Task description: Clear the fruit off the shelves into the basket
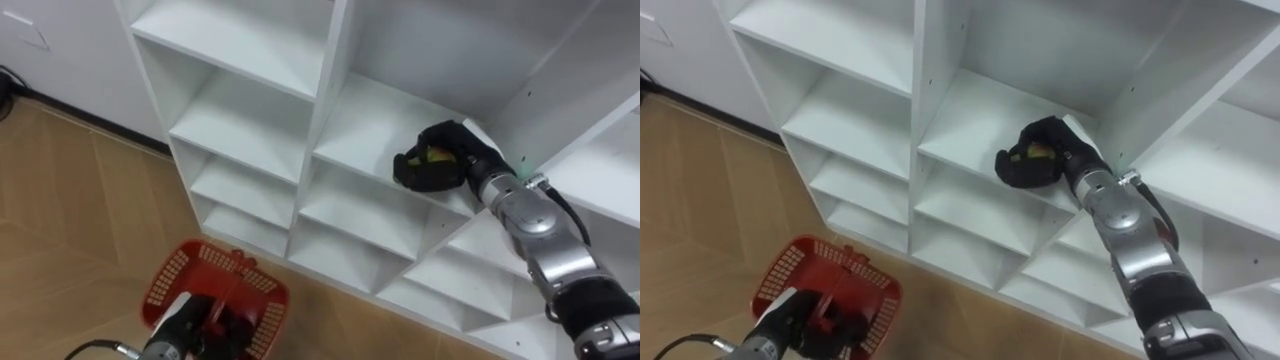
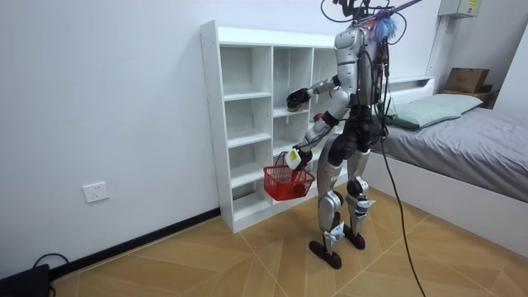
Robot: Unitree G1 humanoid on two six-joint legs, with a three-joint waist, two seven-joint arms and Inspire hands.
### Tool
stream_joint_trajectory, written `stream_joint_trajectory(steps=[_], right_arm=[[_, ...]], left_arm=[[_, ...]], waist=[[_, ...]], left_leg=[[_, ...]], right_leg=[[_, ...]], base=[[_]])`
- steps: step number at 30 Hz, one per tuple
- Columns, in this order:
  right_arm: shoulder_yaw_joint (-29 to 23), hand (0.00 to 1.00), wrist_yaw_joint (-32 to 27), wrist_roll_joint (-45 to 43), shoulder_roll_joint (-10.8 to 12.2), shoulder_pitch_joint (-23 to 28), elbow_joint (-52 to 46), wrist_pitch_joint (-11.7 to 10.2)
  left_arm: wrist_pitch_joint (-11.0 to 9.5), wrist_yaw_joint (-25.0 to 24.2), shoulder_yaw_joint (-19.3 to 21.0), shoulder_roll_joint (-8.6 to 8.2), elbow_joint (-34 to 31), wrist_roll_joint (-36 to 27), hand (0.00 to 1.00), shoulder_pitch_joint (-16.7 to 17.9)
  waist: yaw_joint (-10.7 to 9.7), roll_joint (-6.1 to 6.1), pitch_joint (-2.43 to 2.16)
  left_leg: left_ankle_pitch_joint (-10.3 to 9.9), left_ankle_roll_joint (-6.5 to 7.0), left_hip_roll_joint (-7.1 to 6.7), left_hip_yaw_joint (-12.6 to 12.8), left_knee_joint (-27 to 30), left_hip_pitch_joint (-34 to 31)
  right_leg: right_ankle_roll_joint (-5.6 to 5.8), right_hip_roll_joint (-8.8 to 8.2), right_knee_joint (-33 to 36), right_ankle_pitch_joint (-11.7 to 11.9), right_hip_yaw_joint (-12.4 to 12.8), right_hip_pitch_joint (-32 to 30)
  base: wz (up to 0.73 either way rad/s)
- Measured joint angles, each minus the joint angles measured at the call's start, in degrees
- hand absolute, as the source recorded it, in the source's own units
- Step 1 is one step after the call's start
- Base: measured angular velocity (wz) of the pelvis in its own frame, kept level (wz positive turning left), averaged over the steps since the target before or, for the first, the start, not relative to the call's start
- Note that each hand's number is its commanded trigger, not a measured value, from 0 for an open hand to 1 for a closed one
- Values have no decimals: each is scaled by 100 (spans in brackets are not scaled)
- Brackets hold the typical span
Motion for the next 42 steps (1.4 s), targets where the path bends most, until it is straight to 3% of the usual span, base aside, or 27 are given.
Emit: stream_joint_trajectory(steps=[6, 10, 15, 20, 28, 32, 38, 42], right_arm=[[20, 100, -5, 75, 12, 75, -337, -11], [19, 100, -69, 93, 182, 510, -784, -50], [1, 100, -98, 142, 412, 1031, -1224, -158], [18, 100, -49, 110, 552, 1532, -1715, -173], [117, 100, 15, 139, 659, 1915, -2067, -174], [137, 100, 187, 137, 845, 1924, -2151, -174], [248, 100, 293, 34, 1019, 1974, -2201, -187], [253, 100, 408, -163, 1051, 2086, -2158, -214]], left_arm=[[-18, -19, 1, -8, 0, -17, 100, -98], [-46, 4, -29, -80, 1, -131, 100, -127], [-95, 16, -224, -220, 3, -158, 100, -129], [-243, 7, -226, -375, -8, -405, 100, -139], [-356, -26, -361, -457, -12, -1065, 100, -195], [-417, -25, -400, -504, -56, -1253, 100, -201], [-588, -41, -500, -510, -211, -1274, 100, -209], [-645, -35, -503, -507, -240, -1274, 100, -211]], waist=[[-91, 50, -8], [-221, 91, -14], [-395, 275, -56], [-440, 436, -106], [-608, 626, -97], [-644, 650, -89], [-749, 655, -84], [-752, 653, -79]], left_leg=[[0, 1, 5, 51, -10, -1], [-2, 3, 9, 87, -32, 59], [-3, 6, 10, 99, -37, 71], [-1, -2, 86, 322, -112, 161], [4, -8, 109, 448, -124, 155], [4, -6, 127, 590, -206, 255], [4, -5, 128, 601, -225, 249], [4, -5, 134, 667, -268, 214]], right_leg=[[4, 2, 4, 5, 35, -29], [5, -3, 1, 5, 47, 17], [8, 4, 2, 7, 108, 1], [-19, 54, 23, 24, 337, -46], [-34, 56, 106, 33, 480, -165], [-33, 71, 127, 34, 648, -181], [-33, 78, 108, 33, 684, -204], [-32, 78, 147, 33, 775, -313]], base=[[-4], [-1], [-4], [-21], [-10], [-19], [-2], [-12]])
